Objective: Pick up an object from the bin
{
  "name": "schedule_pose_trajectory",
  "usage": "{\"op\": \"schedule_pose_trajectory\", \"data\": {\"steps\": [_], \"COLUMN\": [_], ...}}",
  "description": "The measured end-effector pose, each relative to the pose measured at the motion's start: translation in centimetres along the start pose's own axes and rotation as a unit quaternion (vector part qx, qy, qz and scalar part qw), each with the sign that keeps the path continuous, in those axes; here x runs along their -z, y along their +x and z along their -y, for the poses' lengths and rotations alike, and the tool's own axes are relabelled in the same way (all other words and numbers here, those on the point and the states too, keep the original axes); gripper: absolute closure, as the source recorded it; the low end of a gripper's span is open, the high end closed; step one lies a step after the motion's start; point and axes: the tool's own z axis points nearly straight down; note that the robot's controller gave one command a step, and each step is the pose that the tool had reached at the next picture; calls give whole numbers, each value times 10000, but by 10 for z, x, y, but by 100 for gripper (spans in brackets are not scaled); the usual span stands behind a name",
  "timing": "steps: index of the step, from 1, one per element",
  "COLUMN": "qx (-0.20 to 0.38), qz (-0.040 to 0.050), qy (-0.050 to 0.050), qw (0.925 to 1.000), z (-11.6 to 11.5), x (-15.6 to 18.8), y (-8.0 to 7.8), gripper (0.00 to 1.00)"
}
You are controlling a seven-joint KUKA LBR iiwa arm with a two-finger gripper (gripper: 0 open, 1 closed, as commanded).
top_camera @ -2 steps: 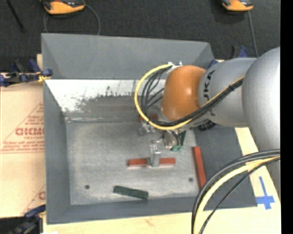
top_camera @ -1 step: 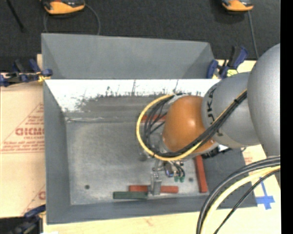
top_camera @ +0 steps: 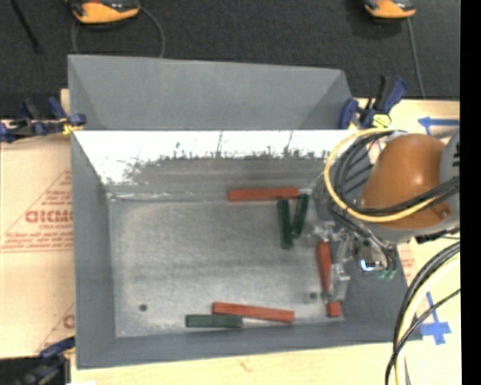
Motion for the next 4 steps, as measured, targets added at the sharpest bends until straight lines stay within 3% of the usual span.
{"op": "schedule_pose_trajectory", "data": {"steps": [1,2,3,4], "qx": [-443,2324,1361,1081], "qz": [17,30,21,0], "qy": [-12,-7,-22,-19], "qw": [9990,9726,9907,9941], "z": [40,19,-16,-32], "x": [25,-47,-47,-47], "y": [-53,-90,-115,-144], "gripper": [0,0,0,0]}}
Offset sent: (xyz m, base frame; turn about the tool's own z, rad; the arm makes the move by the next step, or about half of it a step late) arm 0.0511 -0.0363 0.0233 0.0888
